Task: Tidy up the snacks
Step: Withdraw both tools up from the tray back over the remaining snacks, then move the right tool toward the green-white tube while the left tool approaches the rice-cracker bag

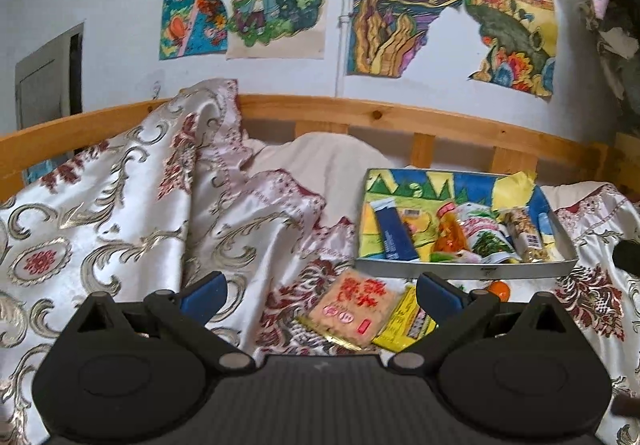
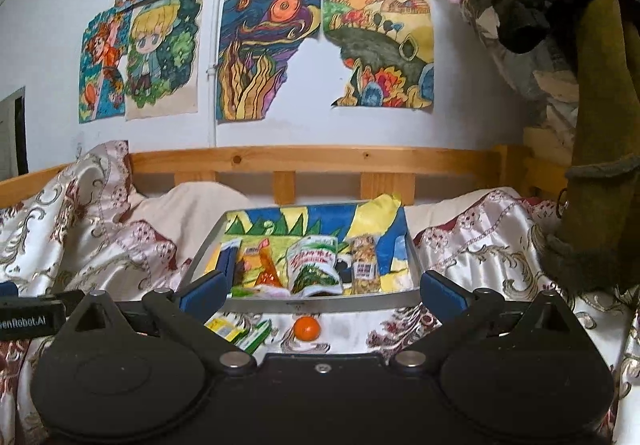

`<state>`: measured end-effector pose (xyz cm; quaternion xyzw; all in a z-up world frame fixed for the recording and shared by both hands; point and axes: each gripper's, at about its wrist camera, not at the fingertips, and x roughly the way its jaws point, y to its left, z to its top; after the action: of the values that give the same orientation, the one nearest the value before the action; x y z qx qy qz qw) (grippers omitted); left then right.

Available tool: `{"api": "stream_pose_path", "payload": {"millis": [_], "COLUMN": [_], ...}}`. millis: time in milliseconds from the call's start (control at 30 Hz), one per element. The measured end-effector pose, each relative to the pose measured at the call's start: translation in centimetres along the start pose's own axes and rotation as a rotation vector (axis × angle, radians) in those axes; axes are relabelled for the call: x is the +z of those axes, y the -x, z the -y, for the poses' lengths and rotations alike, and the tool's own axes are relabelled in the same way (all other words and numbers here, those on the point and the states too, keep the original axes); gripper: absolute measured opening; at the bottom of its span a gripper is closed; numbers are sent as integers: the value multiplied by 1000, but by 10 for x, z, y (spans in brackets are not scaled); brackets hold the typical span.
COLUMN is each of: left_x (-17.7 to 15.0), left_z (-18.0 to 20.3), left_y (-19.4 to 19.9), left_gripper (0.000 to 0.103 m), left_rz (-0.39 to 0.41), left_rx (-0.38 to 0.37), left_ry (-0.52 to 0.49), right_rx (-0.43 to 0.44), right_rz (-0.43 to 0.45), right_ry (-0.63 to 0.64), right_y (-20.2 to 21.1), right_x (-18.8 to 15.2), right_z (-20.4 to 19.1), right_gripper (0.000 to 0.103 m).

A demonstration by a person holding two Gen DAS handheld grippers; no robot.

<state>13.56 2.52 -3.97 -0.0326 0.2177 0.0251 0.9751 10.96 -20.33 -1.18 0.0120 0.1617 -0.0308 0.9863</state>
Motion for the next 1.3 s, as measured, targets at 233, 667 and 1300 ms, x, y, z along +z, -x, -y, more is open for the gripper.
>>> {"api": "stream_pose_path", "payload": {"millis": [233, 667, 1300], "left_x": [-4, -11, -19], "left_z": [-5, -11, -16], "left_y": [-2, -18, -42], "left_gripper": [102, 102, 102], "left_rz": [-25, -96, -175], "left_rx": [24, 72, 160], "left_ry": [-14, 10, 35], "right_rx": [32, 77, 118], "right_rz": [-55, -154, -220], "right_ry": [19, 40, 42], "right_y": [-5, -22, -40], "right_x": [-14, -40, -56], "right_z": [-13, -33, -46], "right_gripper": [102, 102, 102]}}
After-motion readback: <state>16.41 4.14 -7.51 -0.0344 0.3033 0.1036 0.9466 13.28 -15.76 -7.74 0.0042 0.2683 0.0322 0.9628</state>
